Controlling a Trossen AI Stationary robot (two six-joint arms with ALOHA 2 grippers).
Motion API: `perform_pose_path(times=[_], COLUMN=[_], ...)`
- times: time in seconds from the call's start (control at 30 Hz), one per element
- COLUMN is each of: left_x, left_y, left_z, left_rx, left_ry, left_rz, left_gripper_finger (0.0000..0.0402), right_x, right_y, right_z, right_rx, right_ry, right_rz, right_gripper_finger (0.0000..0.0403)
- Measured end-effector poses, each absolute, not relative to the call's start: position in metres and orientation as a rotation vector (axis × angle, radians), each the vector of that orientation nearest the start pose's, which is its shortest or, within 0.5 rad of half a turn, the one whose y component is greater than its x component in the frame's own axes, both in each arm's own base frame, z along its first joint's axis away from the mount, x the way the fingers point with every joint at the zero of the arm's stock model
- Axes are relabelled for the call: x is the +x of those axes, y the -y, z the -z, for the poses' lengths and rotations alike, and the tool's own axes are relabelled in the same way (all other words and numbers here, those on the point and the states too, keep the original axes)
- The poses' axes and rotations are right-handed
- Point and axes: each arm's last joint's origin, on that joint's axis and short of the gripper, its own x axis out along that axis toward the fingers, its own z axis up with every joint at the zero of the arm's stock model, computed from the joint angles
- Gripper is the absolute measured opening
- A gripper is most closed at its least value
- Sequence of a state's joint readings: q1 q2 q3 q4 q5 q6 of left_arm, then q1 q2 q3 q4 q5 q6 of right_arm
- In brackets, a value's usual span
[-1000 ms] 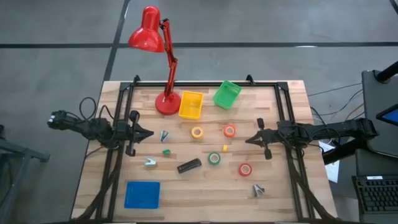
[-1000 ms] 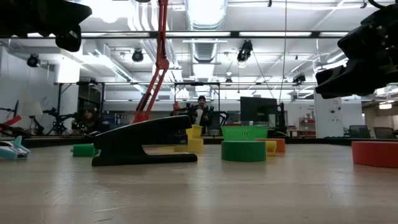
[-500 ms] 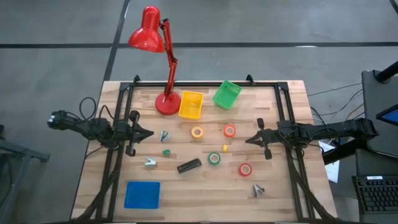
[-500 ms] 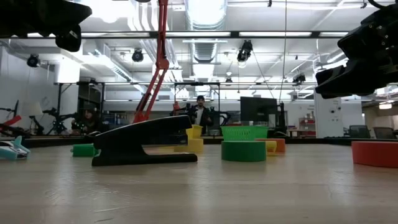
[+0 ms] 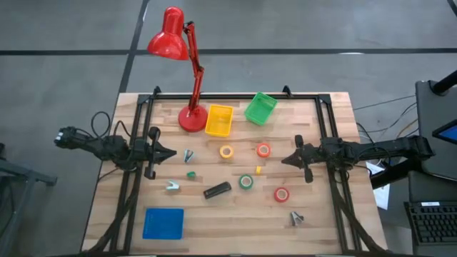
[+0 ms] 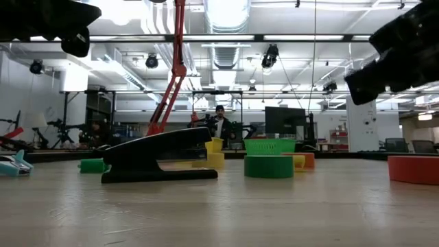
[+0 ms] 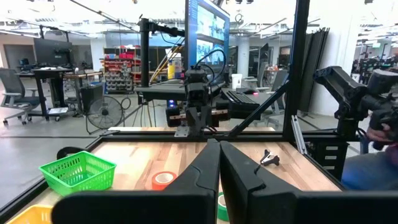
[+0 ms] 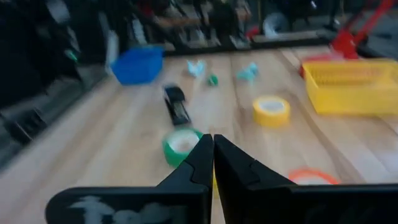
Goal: Pick and place Stapler, Stapler remover, tape
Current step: Put the red tape into the green bin
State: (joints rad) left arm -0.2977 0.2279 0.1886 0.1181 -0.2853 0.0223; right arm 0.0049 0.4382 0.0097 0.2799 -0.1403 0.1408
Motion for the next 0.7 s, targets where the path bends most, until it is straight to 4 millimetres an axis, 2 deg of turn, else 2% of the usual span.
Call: perform_pose_path(times=[0.3, 0.47, 0.53, 0.6, 0.7], left_x=[0.103, 0.103, 0.103, 0.103, 0.103], left_y=[0.023, 0.023, 0.023, 0.023, 0.023], left_z=[-0.221, -0.221, -0.221, -0.221, -0.221], left_rx=[0.0, 0.0, 0.0, 0.0, 0.0], left_ry=[0.076, 0.076, 0.075, 0.075, 0.075], left_rz=[0.012, 0.012, 0.012, 0.012, 0.012], left_gripper_finger=[0.0014, 0.0014, 0.0014, 0.0014, 0.0014], right_x=[0.125, 0.125, 0.124, 0.125, 0.13], right_y=[-0.008, -0.019, -0.029, -0.038, -0.049], right_z=[-0.169, -0.176, -0.181, -0.184, -0.183], right_rx=[0.342, 0.541, 0.566, 0.569, 0.562], right_ry=[-0.028, -0.022, -0.003, -0.042, -0.175], right_rz=[-0.219, -0.393, -0.477, -0.505, -0.412], right_gripper_finger=[0.0009, 0.0009, 0.0009, 0.0009, 0.0009])
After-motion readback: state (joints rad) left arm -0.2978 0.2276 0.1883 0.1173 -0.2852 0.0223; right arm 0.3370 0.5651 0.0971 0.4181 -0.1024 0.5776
